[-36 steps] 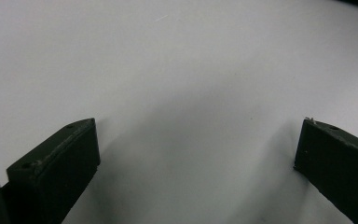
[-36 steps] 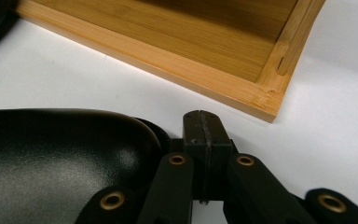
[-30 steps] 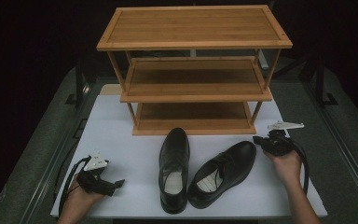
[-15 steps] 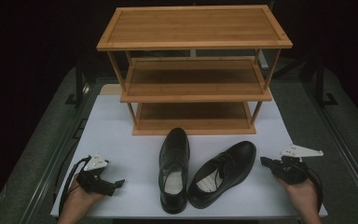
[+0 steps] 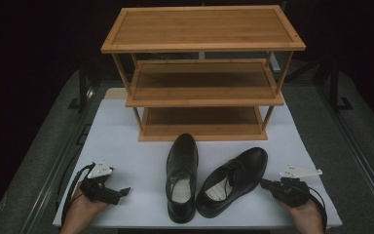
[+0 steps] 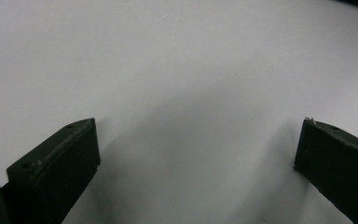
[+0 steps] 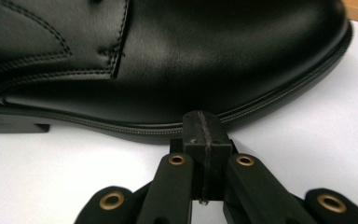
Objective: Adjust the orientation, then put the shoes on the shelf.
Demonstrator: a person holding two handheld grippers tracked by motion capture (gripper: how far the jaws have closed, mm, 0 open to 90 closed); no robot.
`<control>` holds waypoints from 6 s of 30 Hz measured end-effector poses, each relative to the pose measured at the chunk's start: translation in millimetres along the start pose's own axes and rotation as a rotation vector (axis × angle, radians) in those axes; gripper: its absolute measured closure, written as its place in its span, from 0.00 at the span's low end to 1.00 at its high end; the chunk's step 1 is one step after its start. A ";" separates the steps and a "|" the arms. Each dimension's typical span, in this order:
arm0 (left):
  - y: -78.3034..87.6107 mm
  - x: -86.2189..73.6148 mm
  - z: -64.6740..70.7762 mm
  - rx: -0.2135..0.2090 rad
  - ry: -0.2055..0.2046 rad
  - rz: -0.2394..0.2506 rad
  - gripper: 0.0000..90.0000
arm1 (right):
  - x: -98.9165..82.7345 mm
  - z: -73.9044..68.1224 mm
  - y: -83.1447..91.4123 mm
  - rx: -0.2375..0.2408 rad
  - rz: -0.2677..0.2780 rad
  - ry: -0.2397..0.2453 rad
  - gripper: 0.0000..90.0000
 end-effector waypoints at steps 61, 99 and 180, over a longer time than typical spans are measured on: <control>0.0 -0.1 0.1 0.001 0.001 0.001 0.00 | 72.7 -12.6 -61.2 0.046 -0.032 0.088 1.00; 0.0 0.0 0.1 0.002 0.001 0.002 0.00 | 38.6 -63.6 -44.5 0.122 -0.051 0.151 1.00; -4.7 142.0 109.9 -0.260 -0.142 0.126 0.51 | 99.1 -85.7 -26.7 0.217 0.043 0.170 0.59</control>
Point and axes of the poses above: each handheld gripper's, and its own axes: y roughly backward along the jaws, x roughly out of its top, z roughly to its right, the point moved 7 cm from there along -y, roughly forward along the jaws, and after that the axes turned 9 degrees about -z, right-handed, at the moved point
